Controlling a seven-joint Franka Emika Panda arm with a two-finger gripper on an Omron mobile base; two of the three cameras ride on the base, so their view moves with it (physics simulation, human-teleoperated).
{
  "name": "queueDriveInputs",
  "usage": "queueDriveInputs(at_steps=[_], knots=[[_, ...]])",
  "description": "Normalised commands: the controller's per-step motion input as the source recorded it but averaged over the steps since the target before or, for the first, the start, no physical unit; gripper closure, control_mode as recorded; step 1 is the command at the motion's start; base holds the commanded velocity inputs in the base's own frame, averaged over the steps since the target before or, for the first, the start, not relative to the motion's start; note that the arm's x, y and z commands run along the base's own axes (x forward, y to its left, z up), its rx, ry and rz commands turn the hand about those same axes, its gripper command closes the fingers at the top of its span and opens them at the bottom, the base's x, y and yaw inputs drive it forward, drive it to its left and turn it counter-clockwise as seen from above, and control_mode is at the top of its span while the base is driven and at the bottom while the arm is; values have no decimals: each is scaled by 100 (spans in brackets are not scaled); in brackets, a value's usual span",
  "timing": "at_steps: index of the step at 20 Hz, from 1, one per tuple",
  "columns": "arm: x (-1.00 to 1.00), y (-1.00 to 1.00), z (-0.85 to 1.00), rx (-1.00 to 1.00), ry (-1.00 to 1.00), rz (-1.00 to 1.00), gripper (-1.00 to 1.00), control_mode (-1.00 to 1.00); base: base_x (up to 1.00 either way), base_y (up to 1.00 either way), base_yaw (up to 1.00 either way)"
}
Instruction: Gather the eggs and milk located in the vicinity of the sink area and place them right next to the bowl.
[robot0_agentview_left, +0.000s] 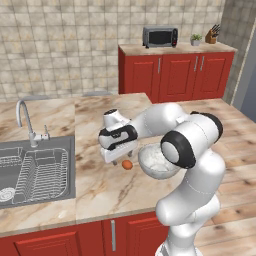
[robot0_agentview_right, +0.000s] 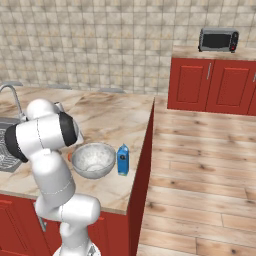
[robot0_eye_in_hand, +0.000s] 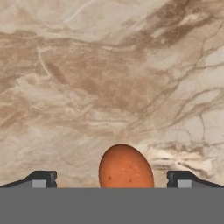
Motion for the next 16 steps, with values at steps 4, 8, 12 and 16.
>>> queueDriveInputs(at_steps=[4, 8, 12, 16], knots=[[-8, -22, 0, 0, 0, 0, -100, -100, 0, 0, 0], [-6, -24, 0, -1, 0, 0, -100, -100, 0, 0, 0], [0, -7, 0, 0, 0, 0, -100, -100, 0, 0, 0], [0, 0, -7, 0, 0, 3, -100, -100, 0, 0, 0]])
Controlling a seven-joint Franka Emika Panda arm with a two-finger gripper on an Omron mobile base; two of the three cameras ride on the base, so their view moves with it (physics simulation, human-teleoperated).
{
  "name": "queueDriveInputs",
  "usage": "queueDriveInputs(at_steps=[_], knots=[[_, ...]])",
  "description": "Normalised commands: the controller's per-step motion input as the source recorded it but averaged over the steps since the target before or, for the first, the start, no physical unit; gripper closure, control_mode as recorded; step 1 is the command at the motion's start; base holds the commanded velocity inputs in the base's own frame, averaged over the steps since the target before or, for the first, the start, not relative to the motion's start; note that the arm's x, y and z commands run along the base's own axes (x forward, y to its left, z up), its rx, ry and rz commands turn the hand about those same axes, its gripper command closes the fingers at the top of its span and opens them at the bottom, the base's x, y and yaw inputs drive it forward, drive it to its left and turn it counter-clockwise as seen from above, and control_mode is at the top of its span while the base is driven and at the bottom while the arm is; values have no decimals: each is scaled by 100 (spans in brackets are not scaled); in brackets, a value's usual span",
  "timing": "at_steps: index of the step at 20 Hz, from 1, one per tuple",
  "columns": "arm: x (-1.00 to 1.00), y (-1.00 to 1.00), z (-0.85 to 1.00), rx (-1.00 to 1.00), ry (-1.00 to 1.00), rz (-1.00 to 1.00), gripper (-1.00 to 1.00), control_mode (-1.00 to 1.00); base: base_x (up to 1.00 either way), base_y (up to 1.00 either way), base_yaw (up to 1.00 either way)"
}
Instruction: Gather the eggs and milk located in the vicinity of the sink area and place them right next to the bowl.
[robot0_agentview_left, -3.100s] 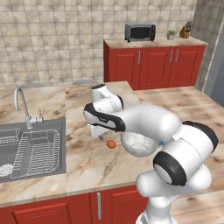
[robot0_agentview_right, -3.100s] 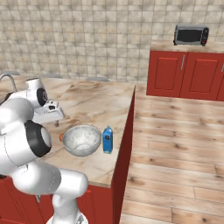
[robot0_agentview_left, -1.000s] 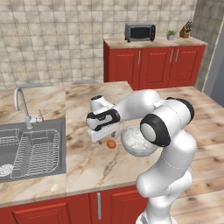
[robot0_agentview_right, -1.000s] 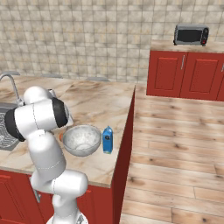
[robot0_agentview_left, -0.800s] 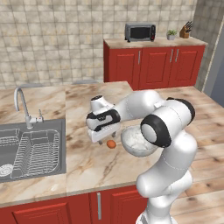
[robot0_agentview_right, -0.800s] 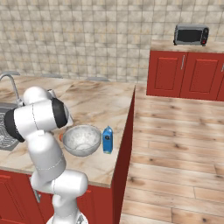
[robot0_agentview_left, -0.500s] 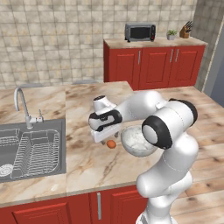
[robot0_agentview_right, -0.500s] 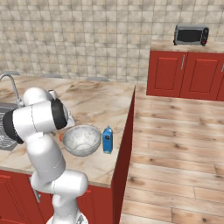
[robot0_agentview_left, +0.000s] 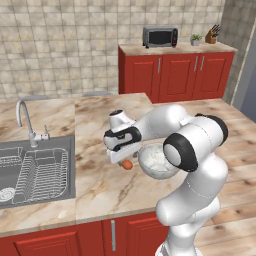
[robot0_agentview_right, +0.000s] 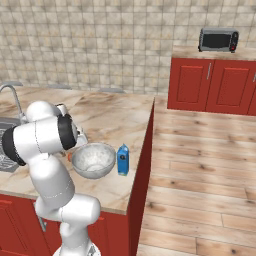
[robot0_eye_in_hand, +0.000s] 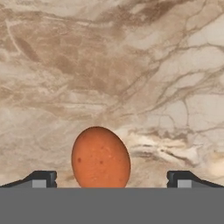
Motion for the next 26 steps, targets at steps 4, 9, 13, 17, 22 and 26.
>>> queueDriveInputs(at_steps=[4, 9, 13, 17, 22, 26], knots=[[0, 0, -29, 0, 0, 6, -100, -100, 0, 0, 0], [0, 1, -29, 0, 0, 7, -100, -100, 0, 0, 0], [0, 0, -6, 0, 0, 4, -100, -100, 0, 0, 0], [0, 0, 0, 0, 0, 0, 100, -100, 0, 0, 0], [0, 0, 0, 0, 0, 0, 100, -100, 0, 0, 0], [1, 4, 13, 0, 0, 3, 100, -100, 0, 0, 0]])
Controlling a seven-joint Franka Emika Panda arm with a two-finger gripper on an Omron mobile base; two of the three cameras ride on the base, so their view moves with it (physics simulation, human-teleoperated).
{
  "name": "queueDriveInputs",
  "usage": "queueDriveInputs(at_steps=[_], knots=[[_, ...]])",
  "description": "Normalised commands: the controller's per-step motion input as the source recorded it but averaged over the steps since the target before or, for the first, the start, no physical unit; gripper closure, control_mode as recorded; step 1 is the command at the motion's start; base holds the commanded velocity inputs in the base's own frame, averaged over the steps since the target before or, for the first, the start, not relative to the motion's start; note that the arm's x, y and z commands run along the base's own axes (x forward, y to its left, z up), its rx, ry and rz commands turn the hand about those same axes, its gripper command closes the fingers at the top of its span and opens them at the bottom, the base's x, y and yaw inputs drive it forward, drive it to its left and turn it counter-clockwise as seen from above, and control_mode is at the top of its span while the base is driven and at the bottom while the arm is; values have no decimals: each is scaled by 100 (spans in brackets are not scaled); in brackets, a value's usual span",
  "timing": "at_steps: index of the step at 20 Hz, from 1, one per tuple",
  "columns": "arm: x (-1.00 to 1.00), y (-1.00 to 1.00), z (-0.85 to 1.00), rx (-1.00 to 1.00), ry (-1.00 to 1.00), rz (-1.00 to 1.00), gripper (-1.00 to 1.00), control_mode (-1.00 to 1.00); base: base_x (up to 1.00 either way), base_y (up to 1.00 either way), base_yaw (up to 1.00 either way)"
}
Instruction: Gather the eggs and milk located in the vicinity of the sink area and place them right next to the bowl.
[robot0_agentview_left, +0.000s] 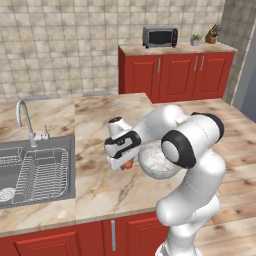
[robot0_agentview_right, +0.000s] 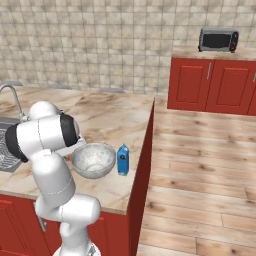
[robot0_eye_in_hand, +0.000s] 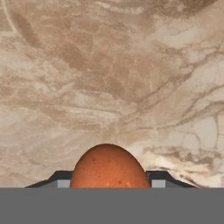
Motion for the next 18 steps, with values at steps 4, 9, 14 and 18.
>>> queueDriveInputs(at_steps=[4, 9, 14, 18], knots=[[1, 25, 33, 0, -1, 5, 100, -100, 0, 0, 0], [-39, 22, 26, 0, -6, 9, 100, -100, 0, 0, 0], [-46, 1, 9, 0, -2, 16, 100, -100, 0, 0, 0], [-63, -7, 0, 0, -7, 23, 100, -100, 0, 0, 0]])
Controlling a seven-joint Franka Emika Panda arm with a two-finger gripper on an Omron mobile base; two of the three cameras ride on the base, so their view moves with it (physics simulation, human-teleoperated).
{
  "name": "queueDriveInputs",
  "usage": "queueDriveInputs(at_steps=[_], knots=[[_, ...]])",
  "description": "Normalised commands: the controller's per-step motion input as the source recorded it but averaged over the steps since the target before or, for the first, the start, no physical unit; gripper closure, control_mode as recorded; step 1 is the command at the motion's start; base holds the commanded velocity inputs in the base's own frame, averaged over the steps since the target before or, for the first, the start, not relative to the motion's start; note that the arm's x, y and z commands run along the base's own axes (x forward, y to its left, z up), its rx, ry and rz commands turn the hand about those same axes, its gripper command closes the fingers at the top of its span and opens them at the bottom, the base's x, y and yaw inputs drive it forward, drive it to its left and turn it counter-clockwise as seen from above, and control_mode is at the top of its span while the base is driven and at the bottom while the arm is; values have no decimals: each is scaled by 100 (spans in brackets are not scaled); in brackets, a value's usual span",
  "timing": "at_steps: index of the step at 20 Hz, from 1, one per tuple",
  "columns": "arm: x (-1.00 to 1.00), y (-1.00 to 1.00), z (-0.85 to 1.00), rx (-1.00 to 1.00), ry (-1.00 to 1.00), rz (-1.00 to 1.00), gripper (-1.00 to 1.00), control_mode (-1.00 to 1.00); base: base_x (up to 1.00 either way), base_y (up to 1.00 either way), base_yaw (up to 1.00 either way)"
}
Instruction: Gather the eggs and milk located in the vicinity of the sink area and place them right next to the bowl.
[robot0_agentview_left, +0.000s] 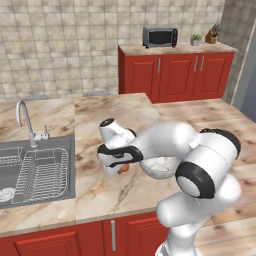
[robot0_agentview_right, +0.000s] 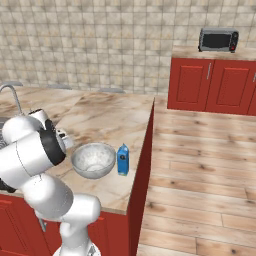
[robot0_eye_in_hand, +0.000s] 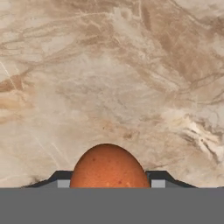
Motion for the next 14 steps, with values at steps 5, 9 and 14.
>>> queueDriveInputs(at_steps=[5, 9, 14], knots=[[-27, -15, 0, -2, -4, 27, 100, -100, 0, 0, 0], [2, -24, 0, -11, 0, 28, 100, -100, 0, 0, 0], [28, -9, 2, -13, 3, 28, 100, -100, 0, 0, 0]])
